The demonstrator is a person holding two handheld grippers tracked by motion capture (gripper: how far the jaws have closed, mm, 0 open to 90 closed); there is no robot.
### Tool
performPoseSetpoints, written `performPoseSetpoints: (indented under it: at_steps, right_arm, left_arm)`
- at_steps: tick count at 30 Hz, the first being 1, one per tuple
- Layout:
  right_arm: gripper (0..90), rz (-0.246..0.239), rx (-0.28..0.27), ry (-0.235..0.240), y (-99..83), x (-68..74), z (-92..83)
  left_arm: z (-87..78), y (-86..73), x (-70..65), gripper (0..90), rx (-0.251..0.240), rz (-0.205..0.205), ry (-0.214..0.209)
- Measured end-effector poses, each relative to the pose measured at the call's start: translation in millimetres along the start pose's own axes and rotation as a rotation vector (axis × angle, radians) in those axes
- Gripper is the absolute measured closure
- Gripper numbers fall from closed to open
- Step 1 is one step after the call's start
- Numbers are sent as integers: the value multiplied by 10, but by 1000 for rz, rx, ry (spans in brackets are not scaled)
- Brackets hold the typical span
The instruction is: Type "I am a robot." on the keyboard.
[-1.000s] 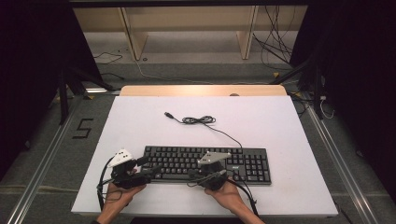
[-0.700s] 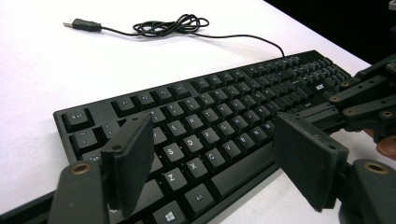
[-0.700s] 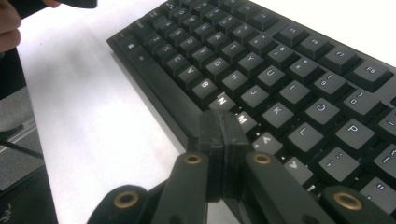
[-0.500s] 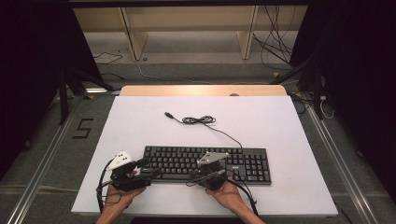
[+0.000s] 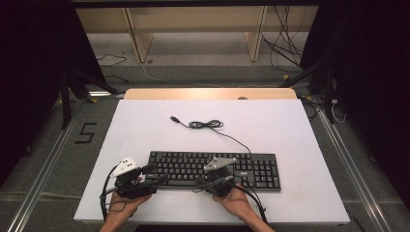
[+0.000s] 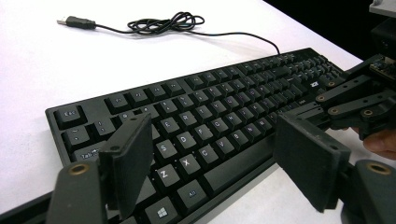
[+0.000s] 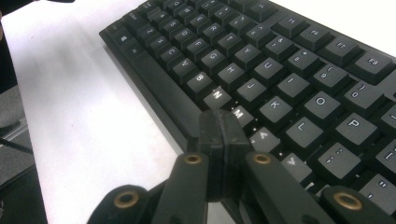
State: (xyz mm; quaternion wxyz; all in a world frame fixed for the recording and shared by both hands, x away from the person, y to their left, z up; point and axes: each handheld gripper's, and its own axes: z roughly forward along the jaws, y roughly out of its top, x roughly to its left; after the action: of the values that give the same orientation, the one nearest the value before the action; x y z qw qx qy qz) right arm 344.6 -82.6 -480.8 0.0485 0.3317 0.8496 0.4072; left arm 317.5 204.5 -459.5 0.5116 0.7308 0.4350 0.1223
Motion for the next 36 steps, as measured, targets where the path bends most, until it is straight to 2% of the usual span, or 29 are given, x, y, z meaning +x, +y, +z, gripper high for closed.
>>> performPoseSetpoints:
  at_steps: [10, 16, 24, 33, 36]
  right_arm:
    - [900, -10, 9, -9, -19, 5, 22]
    - [900, 4, 3, -3, -17, 0, 15]
    - [757, 36, -47, 17, 2, -41, -79]
    - [522, 62, -88, 27, 6, -94, -194]
    - [489, 68, -98, 28, 4, -99, -220]
  left_arm:
    - [0, 1, 5, 271, -3, -4, 4]
    - [4, 1, 12, 269, 0, -4, 7]
    - [6, 10, 35, 267, -2, -7, 14]
    - [57, 54, 61, 273, 7, -10, 41]
    - [101, 71, 70, 289, 19, -12, 50]
